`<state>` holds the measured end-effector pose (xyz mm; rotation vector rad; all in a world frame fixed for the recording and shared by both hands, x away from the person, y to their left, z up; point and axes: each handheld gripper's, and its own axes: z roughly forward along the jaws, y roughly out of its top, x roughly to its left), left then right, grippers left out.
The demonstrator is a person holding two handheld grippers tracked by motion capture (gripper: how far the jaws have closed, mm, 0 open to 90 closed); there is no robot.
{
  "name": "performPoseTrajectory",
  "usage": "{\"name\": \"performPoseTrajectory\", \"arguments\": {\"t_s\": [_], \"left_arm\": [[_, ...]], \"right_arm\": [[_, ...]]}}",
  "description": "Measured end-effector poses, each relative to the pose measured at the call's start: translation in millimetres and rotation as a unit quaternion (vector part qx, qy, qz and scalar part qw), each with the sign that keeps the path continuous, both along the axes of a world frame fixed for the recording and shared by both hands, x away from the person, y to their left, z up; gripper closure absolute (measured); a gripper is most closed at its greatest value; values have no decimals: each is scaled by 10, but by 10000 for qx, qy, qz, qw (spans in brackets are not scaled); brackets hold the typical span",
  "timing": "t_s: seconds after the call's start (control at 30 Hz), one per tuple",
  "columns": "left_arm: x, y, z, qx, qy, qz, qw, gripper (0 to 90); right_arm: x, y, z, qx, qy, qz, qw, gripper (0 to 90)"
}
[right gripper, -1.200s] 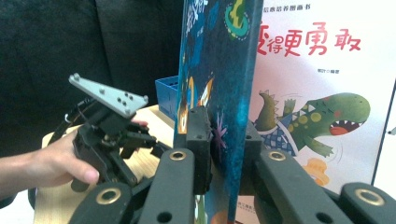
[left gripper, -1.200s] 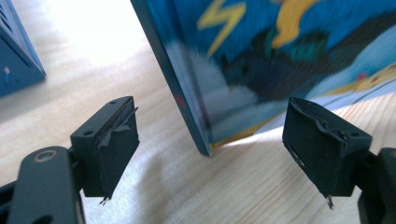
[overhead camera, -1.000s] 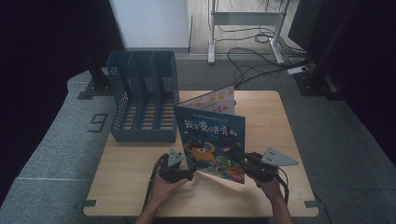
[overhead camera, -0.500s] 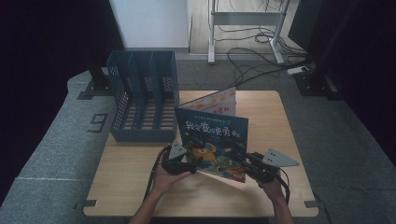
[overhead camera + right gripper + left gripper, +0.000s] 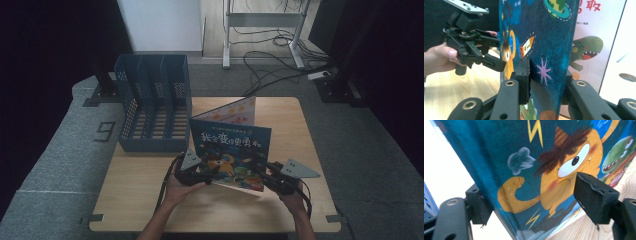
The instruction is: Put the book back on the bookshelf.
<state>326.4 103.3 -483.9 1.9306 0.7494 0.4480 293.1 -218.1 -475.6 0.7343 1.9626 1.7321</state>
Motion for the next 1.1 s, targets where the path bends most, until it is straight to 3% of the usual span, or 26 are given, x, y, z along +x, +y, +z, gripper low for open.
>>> {"name": "performPoseTrajectory", "arguments": {"t_s": [0.3,0.57,1.1], "left_arm": [[-27,-22,47,-52,-224,-13,9997,276],[-70,-34,63,-53,-298,-79,9995,324],[-101,-110,84,-48,-330,-208,9992,358]], "right_arm": [[43,-35,-60,-56,51,-134,9999,644],[78,-40,-96,-101,126,-278,9995,582],[137,-80,-147,111,335,-501,9981,475]]}}
